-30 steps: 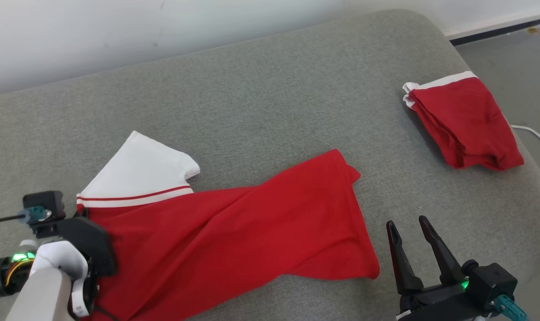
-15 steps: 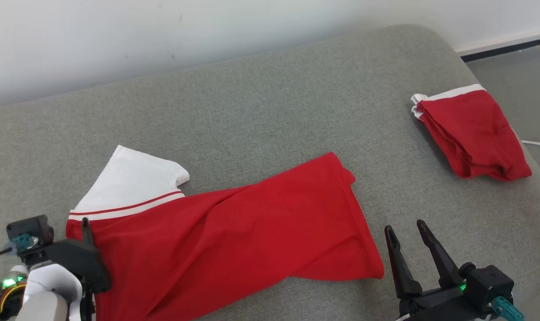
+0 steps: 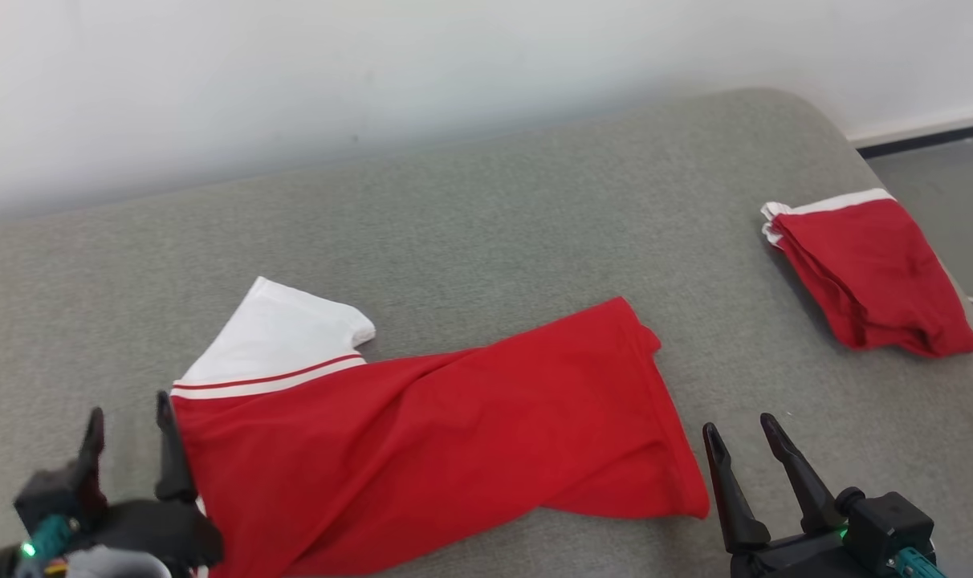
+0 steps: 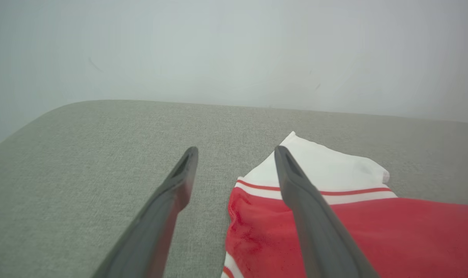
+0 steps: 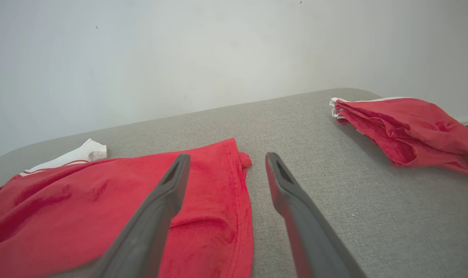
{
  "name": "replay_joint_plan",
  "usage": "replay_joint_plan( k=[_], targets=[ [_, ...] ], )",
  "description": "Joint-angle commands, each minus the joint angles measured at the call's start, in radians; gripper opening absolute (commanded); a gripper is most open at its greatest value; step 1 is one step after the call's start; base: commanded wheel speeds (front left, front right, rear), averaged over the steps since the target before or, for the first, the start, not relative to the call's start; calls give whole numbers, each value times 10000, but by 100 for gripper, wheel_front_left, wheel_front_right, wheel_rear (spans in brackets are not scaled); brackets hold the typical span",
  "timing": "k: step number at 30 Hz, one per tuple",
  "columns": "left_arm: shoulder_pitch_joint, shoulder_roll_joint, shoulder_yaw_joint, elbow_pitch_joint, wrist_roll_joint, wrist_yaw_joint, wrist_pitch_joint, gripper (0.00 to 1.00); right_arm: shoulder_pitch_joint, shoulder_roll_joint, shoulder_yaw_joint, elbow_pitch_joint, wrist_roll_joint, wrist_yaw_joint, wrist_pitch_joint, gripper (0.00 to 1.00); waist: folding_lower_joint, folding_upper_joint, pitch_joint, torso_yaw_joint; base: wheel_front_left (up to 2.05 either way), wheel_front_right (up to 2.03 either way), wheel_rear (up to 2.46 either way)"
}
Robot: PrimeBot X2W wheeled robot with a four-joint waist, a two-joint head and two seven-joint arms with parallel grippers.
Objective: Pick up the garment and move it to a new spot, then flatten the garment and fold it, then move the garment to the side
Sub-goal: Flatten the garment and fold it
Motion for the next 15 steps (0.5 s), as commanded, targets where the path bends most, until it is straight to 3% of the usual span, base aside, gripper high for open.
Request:
replay_joint_plan(
  k=[1,10,15],
  targets=[
    [290,-103,23,-180,94,-44,-133,100,82,-70,-25,-5,84,-24,-47,100,1,0,-188,259,0,0,0],
    [2500,-1206,543,-2989,1385,-676,-258,100,-90,-328,-59,188,121,-24,14,100,1,0,-406,938,0,0,0],
    [3546,-1750,654,-3731,1965,-1068,-259,100,-427,-617,-91,380,174,-22,572,100,1,0,-488,1279,0,0,0]
  ],
)
